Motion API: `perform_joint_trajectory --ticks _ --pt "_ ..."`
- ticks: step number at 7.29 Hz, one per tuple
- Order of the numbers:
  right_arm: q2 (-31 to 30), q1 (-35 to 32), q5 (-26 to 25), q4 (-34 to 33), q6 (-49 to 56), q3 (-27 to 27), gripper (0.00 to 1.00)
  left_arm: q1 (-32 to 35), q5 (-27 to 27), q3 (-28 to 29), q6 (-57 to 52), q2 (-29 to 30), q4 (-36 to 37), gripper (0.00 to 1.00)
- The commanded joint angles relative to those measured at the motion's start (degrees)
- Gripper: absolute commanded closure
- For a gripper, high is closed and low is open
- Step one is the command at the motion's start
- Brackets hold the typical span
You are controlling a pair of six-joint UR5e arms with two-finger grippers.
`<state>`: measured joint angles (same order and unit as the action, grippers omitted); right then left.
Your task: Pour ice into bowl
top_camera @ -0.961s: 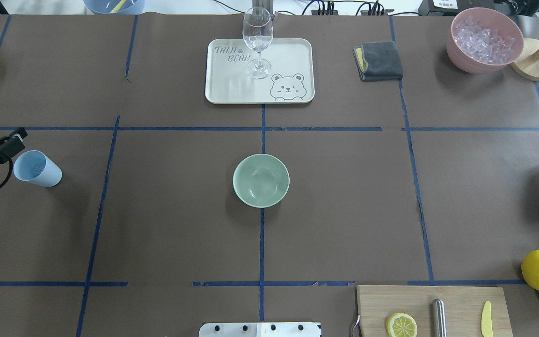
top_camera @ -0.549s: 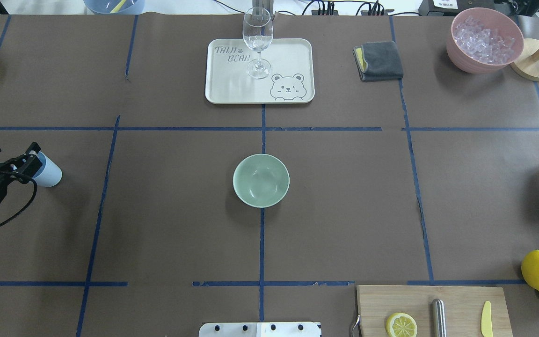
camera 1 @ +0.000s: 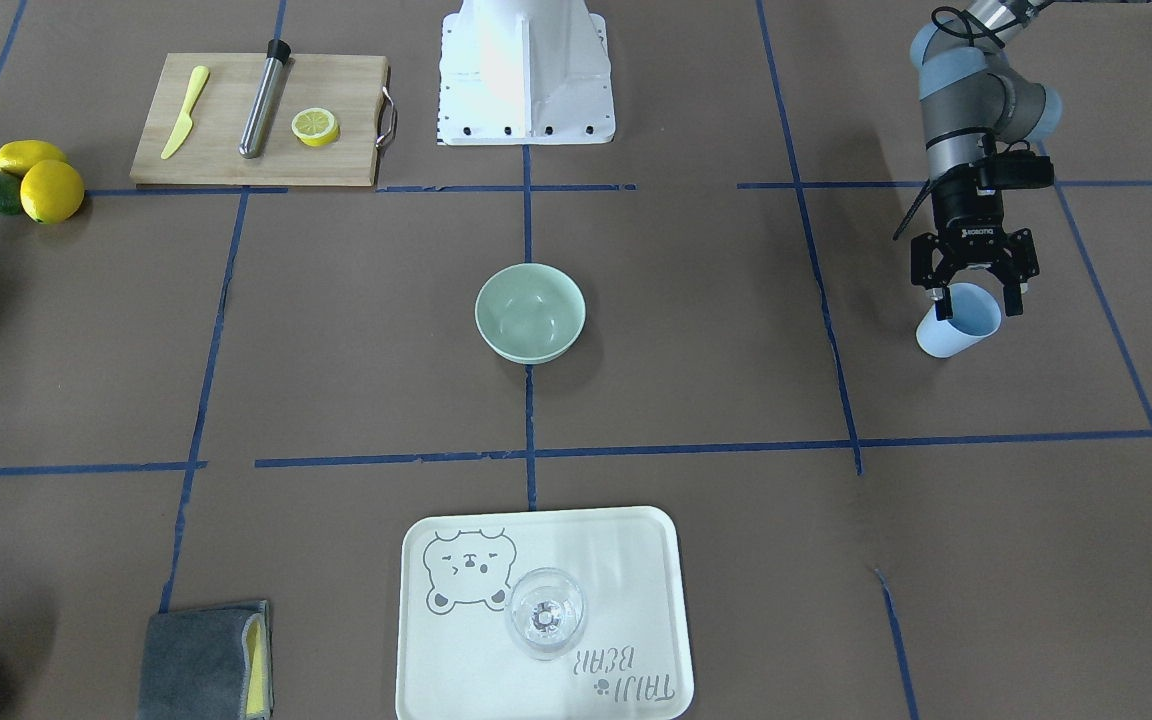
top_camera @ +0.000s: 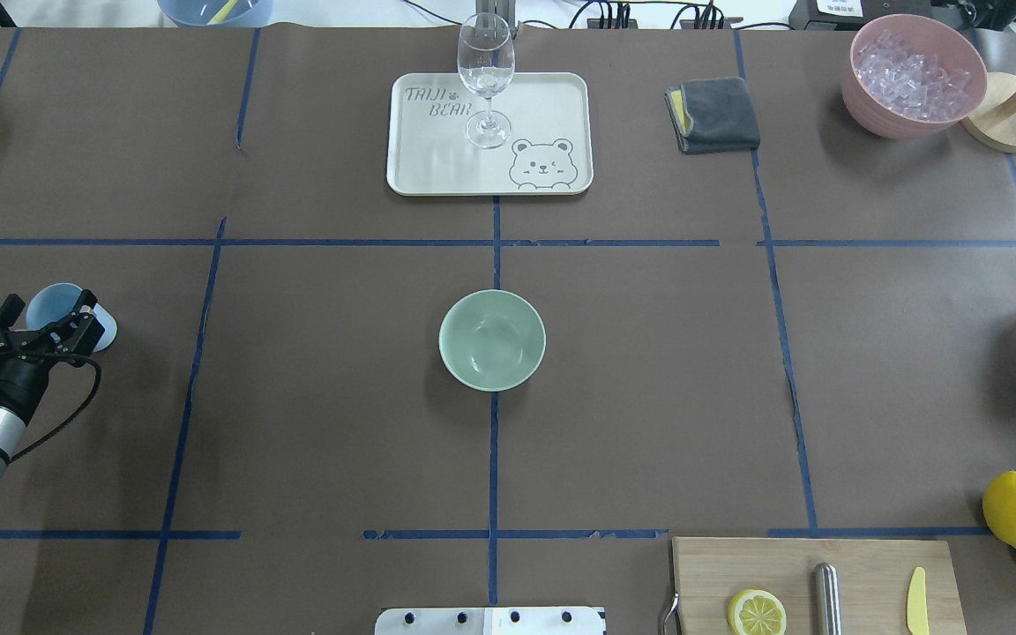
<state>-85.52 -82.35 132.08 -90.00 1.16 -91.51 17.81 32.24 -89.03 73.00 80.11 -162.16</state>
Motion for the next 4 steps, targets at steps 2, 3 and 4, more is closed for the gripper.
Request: perform_joint_trajectory --ticks 2,3,4 --pt "0.00 0.08 -0.07 0.00 -0.01 0.01 0.00 -1.38 -3.49 3.50 0.30 1.97 0.00 0.00" --pt "0.00 0.08 -0.07 0.00 -0.01 0.10 0.00 -1.90 -4.20 4.30 0.30 3.37 0.00 0.00" --pt "0.00 0.08 -0.07 0.00 -0.10 0.01 0.00 -2.25 -4.29 4.91 0.30 3.48 0.00 0.00"
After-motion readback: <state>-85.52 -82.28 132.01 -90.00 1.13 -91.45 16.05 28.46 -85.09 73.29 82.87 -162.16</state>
